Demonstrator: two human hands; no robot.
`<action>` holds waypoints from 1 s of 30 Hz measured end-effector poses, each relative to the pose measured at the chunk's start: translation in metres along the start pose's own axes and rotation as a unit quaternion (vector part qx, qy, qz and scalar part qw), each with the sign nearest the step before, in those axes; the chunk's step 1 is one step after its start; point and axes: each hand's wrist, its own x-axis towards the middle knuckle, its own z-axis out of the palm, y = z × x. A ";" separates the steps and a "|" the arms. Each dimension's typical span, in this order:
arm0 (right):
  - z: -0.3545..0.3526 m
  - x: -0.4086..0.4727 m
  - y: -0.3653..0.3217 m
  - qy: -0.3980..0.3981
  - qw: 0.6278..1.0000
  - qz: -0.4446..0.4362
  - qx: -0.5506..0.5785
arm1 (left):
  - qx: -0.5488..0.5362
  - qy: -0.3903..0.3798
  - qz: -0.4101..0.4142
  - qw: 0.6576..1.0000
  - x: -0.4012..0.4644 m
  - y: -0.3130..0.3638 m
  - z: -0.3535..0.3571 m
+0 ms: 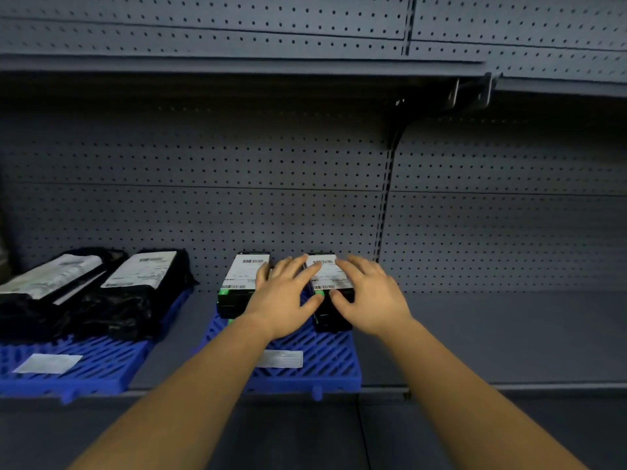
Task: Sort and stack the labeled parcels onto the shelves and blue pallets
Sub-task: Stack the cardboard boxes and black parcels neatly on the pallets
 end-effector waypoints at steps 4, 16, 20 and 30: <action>0.004 0.013 0.015 -0.013 1.000 -0.003 -0.007 | -0.009 0.000 0.008 1.000 0.016 0.003 0.014; 0.023 0.025 0.054 -0.054 0.996 -0.066 0.018 | 0.026 -0.024 -0.014 0.999 0.030 0.017 0.026; 0.026 0.027 0.067 -0.064 0.992 -0.099 0.034 | 0.040 -0.033 -0.033 0.998 0.026 0.026 0.028; 0.043 0.021 0.078 -0.101 0.982 -0.156 0.020 | 0.082 -0.044 -0.050 0.994 0.008 0.032 0.036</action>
